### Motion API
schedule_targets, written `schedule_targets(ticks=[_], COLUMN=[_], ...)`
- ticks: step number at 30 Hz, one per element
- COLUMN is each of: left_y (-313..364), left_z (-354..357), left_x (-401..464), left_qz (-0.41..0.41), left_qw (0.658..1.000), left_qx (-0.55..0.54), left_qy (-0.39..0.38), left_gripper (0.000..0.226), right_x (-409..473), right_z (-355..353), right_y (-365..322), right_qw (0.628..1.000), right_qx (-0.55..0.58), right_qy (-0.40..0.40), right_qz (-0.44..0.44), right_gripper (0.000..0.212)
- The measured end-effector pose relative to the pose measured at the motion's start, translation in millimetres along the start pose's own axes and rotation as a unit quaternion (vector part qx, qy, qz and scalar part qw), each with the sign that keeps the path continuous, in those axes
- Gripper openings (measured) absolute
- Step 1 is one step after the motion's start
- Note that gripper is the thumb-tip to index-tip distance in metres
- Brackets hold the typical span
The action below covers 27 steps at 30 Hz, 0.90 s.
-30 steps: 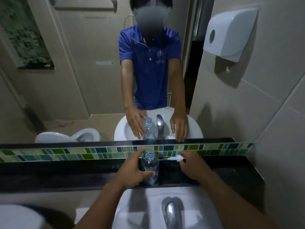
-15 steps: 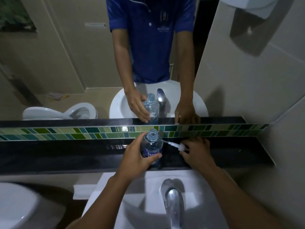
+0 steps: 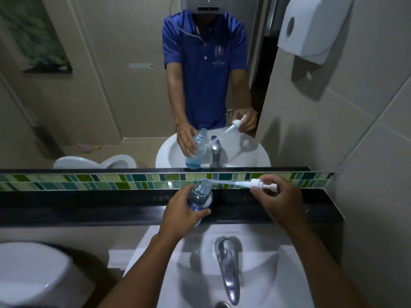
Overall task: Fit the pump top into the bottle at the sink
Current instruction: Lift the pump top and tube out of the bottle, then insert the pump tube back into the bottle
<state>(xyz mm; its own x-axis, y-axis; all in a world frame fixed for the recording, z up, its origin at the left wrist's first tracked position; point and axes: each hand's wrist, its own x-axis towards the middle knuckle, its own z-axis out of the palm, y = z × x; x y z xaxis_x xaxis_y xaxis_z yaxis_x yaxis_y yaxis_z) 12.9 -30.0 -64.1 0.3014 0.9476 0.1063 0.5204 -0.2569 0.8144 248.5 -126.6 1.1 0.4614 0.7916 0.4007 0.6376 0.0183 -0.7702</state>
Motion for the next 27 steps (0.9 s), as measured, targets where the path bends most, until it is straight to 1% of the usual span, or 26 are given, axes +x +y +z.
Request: schedule_targets(ticks=[5,8,12,15,19,27], left_y=[14.4,19.6,27.0,32.6,37.0,36.6], left_z=[-19.9,-28.0,-35.1,-38.2,-41.8,-45.2], left_x=[-21.4,-31.8,-43.4,-49.9,-58.8,-72.6], left_qz=[0.002,-0.009,-0.018,-0.007,0.003,0.026], left_qw=[0.996,0.992,0.991,0.99,0.987,0.985], left_qx=[0.09,0.128,0.134,0.142,0.159,0.169], left_qy=[0.015,0.009,0.016,0.018,0.015,0.013], left_gripper=[0.086,0.091,0.091,0.088,0.09,0.088], right_x=[-19.1,-29.9,-41.8,-49.5,-55.4,-64.5], right_z=[-39.6,-58.2,-74.8,-81.2,-86.0,-91.9], right_y=[-34.8,-50.0,-64.5,-72.2,-79.1,-86.8], right_qw=[0.999,0.998,0.998,0.999,1.0,1.0], right_qx=[0.034,0.064,0.051,0.025,-0.001,-0.009], right_qy=[0.029,0.017,-0.009,-0.017,-0.01,-0.016], right_qz=[-0.004,-0.002,0.02,0.018,0.015,0.008], right_gripper=[0.015,0.013,0.013,0.013,0.013,0.013])
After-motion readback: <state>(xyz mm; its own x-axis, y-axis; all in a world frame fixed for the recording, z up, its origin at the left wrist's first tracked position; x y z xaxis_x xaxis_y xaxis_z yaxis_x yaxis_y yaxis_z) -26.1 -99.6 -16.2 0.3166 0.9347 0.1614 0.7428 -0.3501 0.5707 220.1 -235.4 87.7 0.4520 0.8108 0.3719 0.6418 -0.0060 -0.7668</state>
